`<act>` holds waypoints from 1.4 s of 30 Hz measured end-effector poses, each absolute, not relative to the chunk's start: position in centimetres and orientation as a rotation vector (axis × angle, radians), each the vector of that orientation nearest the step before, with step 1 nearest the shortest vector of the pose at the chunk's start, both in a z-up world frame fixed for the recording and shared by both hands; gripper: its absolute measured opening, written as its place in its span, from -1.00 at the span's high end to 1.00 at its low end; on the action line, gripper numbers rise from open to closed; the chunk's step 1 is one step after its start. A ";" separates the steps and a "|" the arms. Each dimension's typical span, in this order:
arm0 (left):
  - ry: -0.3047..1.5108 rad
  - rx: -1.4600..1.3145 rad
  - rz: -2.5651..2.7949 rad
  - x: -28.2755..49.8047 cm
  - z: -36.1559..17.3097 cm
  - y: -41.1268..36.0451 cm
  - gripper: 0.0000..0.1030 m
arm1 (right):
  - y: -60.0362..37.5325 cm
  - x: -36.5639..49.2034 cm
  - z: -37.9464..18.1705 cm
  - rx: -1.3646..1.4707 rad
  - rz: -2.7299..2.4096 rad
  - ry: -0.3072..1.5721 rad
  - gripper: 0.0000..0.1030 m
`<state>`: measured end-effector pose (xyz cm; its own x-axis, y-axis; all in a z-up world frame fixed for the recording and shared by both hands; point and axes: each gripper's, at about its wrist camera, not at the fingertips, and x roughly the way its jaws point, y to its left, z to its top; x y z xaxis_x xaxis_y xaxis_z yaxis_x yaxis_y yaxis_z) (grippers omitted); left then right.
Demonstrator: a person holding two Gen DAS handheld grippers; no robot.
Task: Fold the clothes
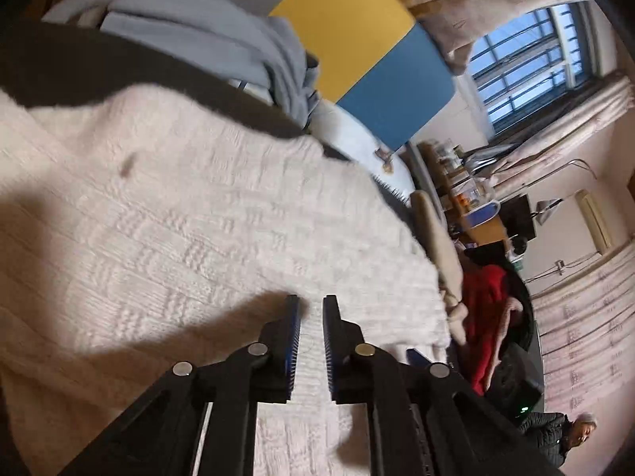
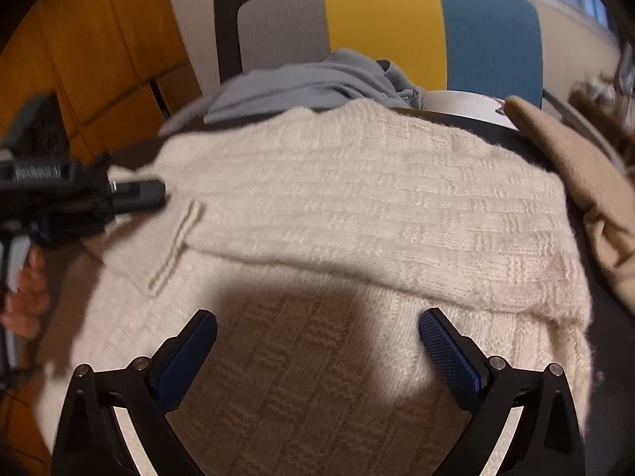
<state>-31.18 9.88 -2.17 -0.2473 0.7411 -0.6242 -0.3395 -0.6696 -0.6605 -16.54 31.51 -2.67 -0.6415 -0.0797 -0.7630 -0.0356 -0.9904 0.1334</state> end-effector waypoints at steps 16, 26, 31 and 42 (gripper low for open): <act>-0.414 -1.220 2.253 -23.3 -5.5 -0.8 0.57 | 26.6 -23.1 -1.1 1.174 -2.634 -0.452 0.07; -0.493 -1.194 2.226 -23.5 -5.9 -1.6 0.55 | 22.0 -25.2 -0.7 1.261 -2.587 -0.187 0.82; -0.455 -1.188 2.265 -24.6 -4.7 -1.2 0.47 | 22.9 -25.3 3.7 1.190 -2.598 -0.186 0.86; -0.425 -1.191 2.376 -30.5 -3.7 -1.7 0.41 | 29.3 -25.0 13.2 1.085 -2.786 -0.113 0.86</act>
